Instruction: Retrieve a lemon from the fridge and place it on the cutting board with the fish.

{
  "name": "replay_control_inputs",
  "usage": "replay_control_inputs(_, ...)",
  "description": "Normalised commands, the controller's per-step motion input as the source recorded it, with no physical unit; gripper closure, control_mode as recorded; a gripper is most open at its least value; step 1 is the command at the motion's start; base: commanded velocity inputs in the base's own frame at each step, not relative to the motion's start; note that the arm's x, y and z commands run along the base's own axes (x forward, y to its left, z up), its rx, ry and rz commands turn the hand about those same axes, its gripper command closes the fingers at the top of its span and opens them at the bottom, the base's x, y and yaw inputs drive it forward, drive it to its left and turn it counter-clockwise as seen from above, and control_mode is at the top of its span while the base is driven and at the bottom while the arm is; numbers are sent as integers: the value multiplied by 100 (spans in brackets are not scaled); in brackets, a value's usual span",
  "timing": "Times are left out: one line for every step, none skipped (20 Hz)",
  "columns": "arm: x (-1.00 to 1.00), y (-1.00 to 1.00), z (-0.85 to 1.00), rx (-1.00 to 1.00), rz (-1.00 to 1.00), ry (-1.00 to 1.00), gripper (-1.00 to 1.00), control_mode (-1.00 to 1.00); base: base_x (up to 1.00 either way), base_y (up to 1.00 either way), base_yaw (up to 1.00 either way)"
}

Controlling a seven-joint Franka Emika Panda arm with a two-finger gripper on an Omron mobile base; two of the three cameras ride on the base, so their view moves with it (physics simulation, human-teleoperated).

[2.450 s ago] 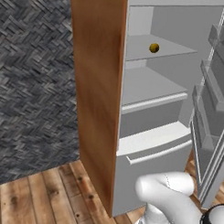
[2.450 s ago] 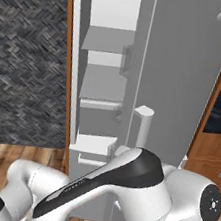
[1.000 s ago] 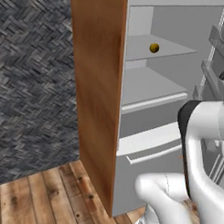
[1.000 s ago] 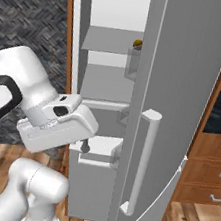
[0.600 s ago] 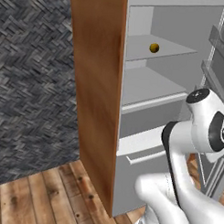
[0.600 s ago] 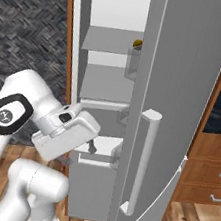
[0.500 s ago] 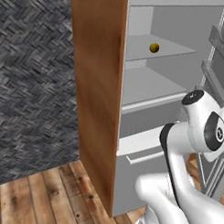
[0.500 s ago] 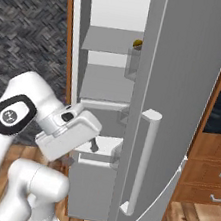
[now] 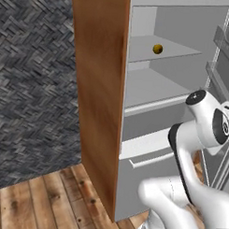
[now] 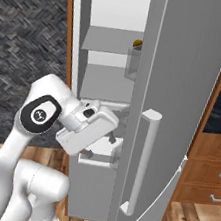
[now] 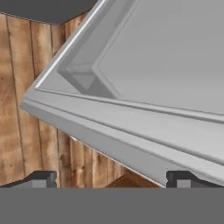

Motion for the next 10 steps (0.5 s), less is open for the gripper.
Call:
replay_control_inputs(36,-42,-16,0,8,-1,-100,-100,0,0,0)
replay_control_inputs(34,-44,-17,0,7,-1,-100,-100,0,0,0)
replay_control_inputs(34,-44,-18,0,7,-1,-100,-100,0,0,0)
replay_control_inputs(34,-42,-19,0,7,-1,-100,-100,0,0,0)
replay_control_inputs(37,-40,-19,0,7,-1,-100,-100,0,0,0)
replay_control_inputs(45,-36,-19,0,6,0,-100,-100,0,0,0)
replay_control_inputs(50,-31,-19,0,6,0,-100,-100,0,0,0)
replay_control_inputs(51,-29,-19,0,5,0,-100,-100,0,0,0)
replay_control_inputs(46,-29,-15,0,5,0,-100,-100,0,0,0)
replay_control_inputs(41,-34,-13,0,4,0,-100,-100,0,0,0)
